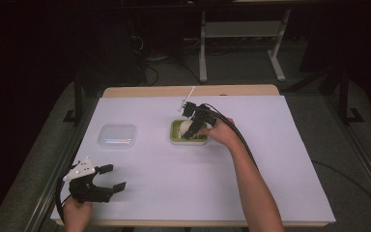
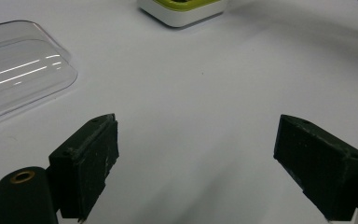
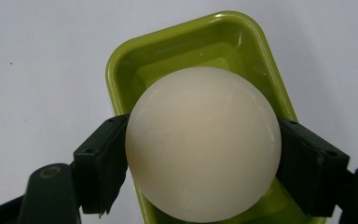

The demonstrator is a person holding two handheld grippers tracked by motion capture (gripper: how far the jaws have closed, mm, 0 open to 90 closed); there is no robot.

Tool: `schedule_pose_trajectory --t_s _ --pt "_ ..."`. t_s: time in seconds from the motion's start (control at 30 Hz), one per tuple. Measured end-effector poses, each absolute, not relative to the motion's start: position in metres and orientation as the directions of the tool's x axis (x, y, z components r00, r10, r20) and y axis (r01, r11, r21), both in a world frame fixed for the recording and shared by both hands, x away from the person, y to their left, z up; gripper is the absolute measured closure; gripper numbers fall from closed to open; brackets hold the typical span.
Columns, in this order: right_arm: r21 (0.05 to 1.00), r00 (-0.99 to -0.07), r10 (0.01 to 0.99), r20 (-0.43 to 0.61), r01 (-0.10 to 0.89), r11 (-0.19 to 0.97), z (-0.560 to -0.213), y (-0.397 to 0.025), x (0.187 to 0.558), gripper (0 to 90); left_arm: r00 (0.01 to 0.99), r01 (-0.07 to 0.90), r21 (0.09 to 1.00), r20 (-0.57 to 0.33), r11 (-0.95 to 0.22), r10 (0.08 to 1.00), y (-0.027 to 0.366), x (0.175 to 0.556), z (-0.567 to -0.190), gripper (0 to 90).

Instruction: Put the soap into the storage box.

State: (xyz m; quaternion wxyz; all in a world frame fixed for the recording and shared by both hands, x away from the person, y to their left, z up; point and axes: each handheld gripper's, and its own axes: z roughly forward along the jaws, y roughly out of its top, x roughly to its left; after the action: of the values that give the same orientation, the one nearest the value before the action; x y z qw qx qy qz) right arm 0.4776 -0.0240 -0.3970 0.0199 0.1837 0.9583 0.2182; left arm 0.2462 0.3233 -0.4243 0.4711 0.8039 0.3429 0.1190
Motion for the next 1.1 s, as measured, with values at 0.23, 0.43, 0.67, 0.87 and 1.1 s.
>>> schedule_pose_trajectory --t_s 0.23,0.43,0.67,0.87,1.1 --pt "0.458 -0.932 0.361 -0.006 0.319 0.83 -0.389 -0.025 0.475 24.4 0.735 0.439 0.842 -0.136 -0.313 0.664 0.323 0.246 -0.425 13.0" --pt "0.453 -0.93 0.367 0.004 0.329 0.829 -0.386 -0.026 0.473 23.2 0.735 0.442 0.841 -0.138 -0.314 0.664 0.323 0.246 -0.424 13.0" --pt "0.448 -0.925 0.379 0.031 0.351 0.822 -0.382 -0.032 0.47 21.8 0.734 0.445 0.839 -0.141 -0.313 0.664 0.322 0.247 -0.425 13.0" --pt "0.435 -0.921 0.386 0.05 0.368 0.822 -0.377 -0.038 0.465 21.1 0.736 0.443 0.839 -0.139 -0.316 0.663 0.32 0.248 -0.425 13.0" --pt "0.457 -0.919 0.389 0.06 0.372 0.808 -0.375 -0.048 0.458 20.9 0.729 0.444 0.838 -0.133 -0.316 0.671 0.319 0.248 -0.425 13.0"
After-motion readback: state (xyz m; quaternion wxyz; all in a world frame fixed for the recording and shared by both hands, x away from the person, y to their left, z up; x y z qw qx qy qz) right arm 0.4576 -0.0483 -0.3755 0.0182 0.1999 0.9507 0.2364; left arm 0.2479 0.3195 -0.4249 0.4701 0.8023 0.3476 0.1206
